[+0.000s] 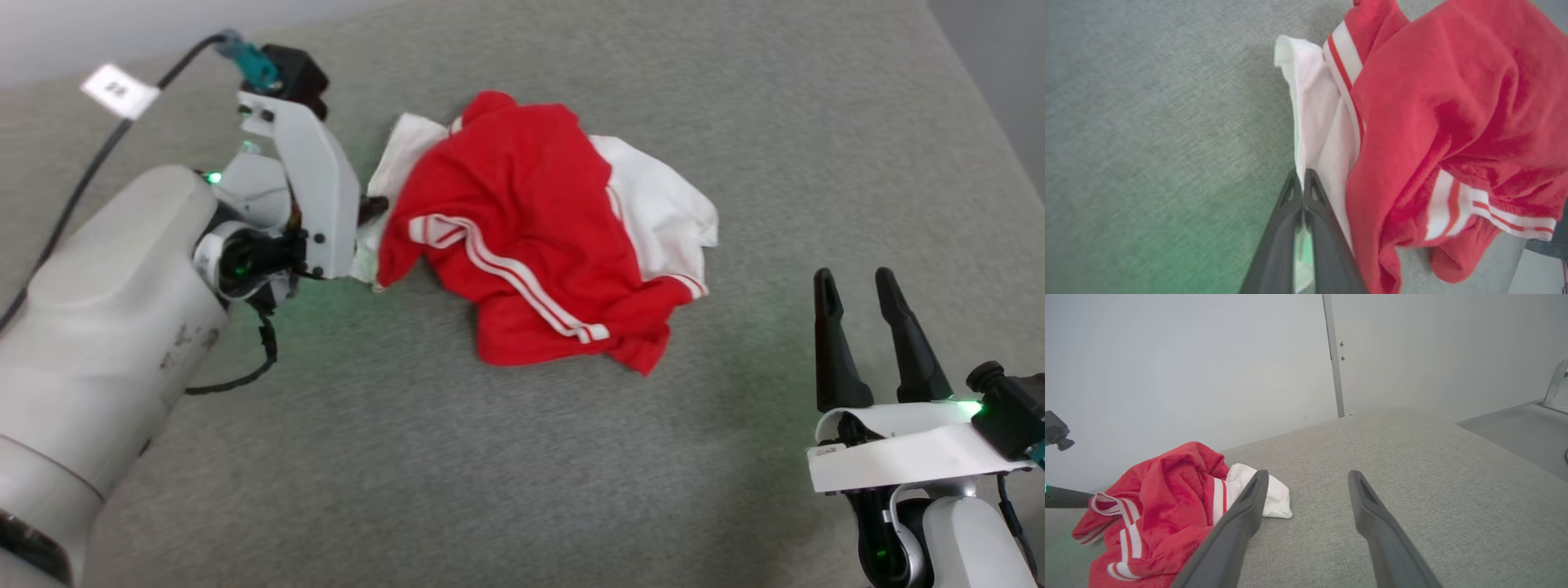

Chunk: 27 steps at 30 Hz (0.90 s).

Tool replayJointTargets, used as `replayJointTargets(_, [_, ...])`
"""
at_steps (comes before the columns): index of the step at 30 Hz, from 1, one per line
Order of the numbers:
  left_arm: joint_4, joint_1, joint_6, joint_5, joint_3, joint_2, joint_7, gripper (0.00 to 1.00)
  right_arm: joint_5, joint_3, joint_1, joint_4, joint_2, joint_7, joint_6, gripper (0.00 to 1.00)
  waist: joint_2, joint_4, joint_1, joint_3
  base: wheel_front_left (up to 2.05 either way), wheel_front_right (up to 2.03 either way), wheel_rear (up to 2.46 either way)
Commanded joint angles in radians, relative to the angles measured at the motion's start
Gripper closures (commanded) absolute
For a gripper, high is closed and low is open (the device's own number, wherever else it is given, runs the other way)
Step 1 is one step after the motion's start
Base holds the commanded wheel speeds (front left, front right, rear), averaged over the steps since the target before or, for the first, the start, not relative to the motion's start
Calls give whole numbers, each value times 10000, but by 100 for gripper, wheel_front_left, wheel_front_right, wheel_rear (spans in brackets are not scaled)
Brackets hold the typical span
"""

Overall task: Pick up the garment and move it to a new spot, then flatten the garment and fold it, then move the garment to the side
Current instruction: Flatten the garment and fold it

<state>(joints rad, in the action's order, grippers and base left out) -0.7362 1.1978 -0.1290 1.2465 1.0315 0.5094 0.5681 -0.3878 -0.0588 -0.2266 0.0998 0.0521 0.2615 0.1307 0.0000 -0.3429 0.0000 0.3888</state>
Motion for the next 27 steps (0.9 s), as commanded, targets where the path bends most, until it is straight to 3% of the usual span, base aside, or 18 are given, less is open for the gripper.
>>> replayJointTargets(1, [-39, -151, -21, 68, 9, 51, -252, 100, 100, 57, 67, 6, -18, 48, 1, 0, 0, 433, 0, -320, 0, 0, 0])
replayJointTargets(5, [-159, -539, -21, 533, -225, 110, -1165, 100, 411, 105, 250, 93, -18, 42, 1, 0, 0, 1174, 0, -934, 0, 0, 0])
replayJointTargets(14, [260, -2593, -21, 1344, -299, 1233, -2432, 100, 882, 114, 695, 333, -12, 29, 1, 0, 0, 2430, 0, -2182, 0, 0, 0])
replayJointTargets(20, [223, -3564, -19, 1281, -237, 1881, -3139, 100, 944, 235, 1020, 327, -14, 29, 1, 0, 0, 2780, 0, -2445, 0, 0, 0])
replayJointTargets(27, [-209, -3769, 19, 1370, -447, 1748, -3822, 100, 952, 276, 1165, 295, 42, 29, 1, 0, 0, 2754, 0, -2426, 0, 0, 0])
